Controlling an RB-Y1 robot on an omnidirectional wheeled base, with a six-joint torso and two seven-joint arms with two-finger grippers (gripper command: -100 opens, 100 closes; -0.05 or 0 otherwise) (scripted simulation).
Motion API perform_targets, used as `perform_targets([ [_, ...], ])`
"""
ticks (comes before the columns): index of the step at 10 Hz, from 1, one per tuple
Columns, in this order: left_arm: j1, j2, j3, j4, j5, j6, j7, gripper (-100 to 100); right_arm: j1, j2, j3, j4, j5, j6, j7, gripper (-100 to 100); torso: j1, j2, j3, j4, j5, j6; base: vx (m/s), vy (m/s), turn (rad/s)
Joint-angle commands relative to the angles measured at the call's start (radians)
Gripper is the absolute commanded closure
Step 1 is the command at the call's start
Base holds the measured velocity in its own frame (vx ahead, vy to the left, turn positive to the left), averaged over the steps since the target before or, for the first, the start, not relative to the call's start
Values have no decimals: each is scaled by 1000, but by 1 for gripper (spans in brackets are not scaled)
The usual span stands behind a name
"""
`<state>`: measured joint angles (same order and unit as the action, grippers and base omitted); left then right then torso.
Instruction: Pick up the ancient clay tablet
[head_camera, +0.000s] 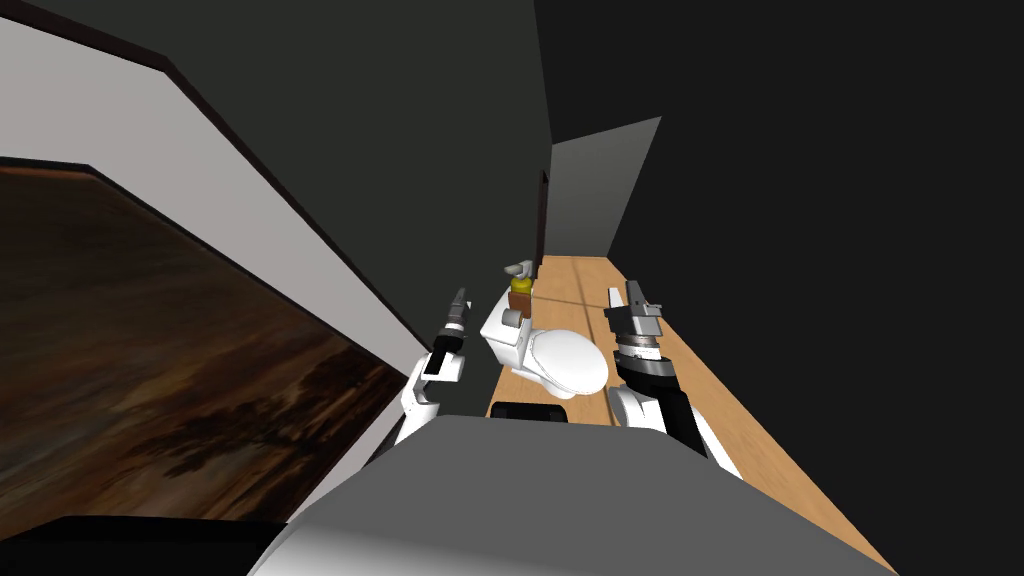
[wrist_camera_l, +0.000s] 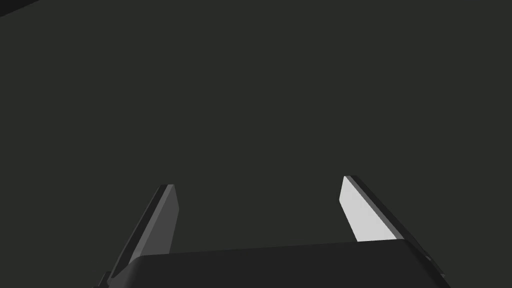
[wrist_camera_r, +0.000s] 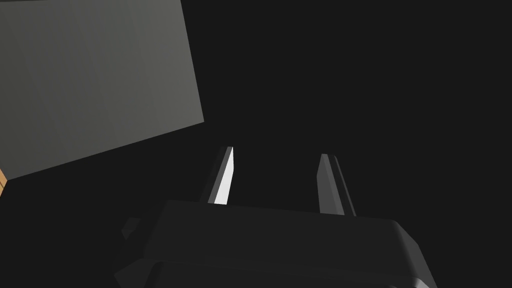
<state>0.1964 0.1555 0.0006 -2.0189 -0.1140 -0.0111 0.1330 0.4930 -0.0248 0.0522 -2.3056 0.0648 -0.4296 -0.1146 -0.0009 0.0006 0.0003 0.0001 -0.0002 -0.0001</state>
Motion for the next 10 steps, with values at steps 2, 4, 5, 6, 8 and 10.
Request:
perform_targets([
  [2,-73,6,3,67,-12,77,2,-100,0,0,0,0,0,0,0,0,0,0,0,0,0,0,-13,-16,28],
  [4,-102,6,3,67,-12,126,2,-100,0,0,0,0,0,0,0,0,0,0,0,0,0,0,-8,-11,7],
  [5,-149,10,4,108,-18,161,4,-100,0,0,0,0,0,0,0,0,0,0,0,0,0,0,-10,-14,38],
  [6,-163,10,4,108,-18,187,4,-100,0,0,0,0,0,0,0,0,0,-1,0,0,0,0,-12,-14,18],
  [8,-209,12,6,149,-23,236,6,-100,0,0,0,0,0,0,0,0,0,0,0,0,0,0,-10,-8,19],
  [10,-225,12,6,149,-23,277,6,-100,0,0,0,0,0,0,0,0,0,0,0,0,0,0,-8,-8,6],
])
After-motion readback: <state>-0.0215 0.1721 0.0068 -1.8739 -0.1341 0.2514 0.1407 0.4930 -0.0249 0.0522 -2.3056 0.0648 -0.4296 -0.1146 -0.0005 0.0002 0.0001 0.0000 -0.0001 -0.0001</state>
